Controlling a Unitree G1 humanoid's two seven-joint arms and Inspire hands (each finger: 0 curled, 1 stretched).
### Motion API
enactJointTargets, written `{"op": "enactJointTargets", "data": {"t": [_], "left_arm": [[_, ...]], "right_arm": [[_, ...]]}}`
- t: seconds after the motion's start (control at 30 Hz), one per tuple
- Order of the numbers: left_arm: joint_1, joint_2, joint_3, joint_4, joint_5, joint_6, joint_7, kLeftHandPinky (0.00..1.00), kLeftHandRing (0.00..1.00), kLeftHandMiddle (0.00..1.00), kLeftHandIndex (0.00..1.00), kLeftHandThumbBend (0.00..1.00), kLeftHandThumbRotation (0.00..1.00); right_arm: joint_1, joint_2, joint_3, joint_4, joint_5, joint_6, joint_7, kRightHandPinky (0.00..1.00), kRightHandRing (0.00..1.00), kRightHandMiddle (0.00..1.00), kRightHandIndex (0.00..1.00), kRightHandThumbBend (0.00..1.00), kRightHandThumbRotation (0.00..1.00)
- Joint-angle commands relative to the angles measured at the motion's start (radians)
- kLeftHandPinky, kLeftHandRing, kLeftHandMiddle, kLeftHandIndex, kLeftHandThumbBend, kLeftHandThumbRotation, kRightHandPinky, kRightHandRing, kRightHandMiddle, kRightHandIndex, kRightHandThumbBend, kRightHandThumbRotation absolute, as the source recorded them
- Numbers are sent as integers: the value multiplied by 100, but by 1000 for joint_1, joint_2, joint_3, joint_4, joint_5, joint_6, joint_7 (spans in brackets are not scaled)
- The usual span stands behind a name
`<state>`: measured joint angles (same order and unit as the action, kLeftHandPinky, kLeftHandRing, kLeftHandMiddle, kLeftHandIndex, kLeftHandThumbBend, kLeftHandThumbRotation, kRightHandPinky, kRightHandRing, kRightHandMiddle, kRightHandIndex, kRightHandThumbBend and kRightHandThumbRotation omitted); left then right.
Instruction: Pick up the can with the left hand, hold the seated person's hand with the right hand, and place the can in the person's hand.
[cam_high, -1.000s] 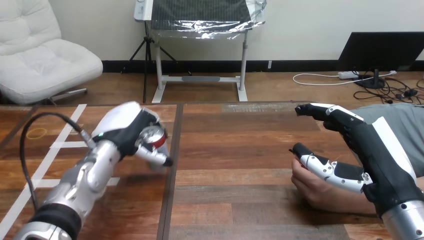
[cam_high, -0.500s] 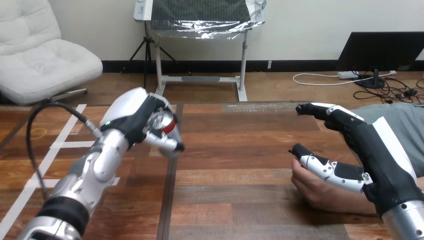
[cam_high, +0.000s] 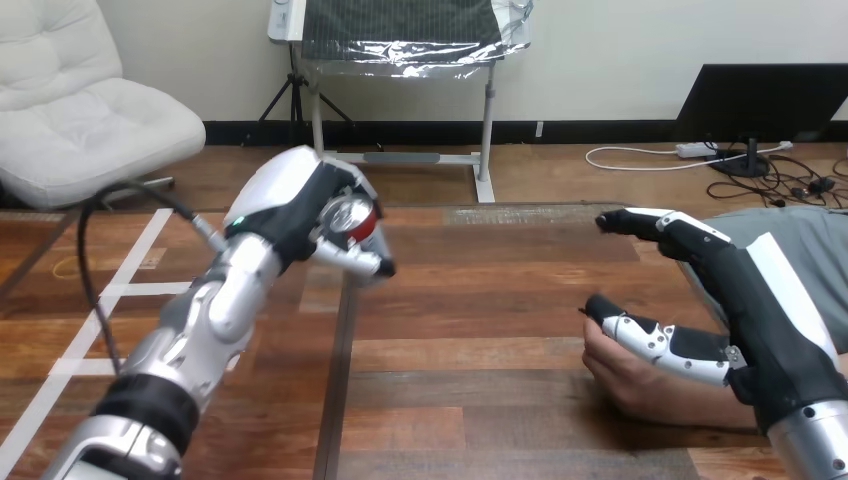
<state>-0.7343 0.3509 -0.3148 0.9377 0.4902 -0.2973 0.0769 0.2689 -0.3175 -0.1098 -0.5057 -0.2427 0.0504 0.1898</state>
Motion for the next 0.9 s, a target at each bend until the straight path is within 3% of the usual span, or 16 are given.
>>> {"op": "enactJointTargets", "data": {"t": [0.0,0.5,0.8,0.87], "left_arm": [[-119,-18,27,-58,-15,0,8,35,41,47,50,68,0],[-166,-62,26,-36,-20,17,8,35,41,48,49,68,0],[-186,-84,28,-26,-23,5,17,36,41,47,48,69,0],[-190,-90,28,-25,-21,12,22,36,41,47,48,69,0]], "right_arm": [[-58,-25,-26,-39,-25,-10,-18,80,82,80,74,60,0],[-65,-37,-67,-68,51,31,38,82,86,84,76,60,0],[-64,-83,-108,-70,70,43,89,86,89,86,78,63,0],[-63,-99,-111,-76,53,44,94,86,89,86,79,64,0]]}}
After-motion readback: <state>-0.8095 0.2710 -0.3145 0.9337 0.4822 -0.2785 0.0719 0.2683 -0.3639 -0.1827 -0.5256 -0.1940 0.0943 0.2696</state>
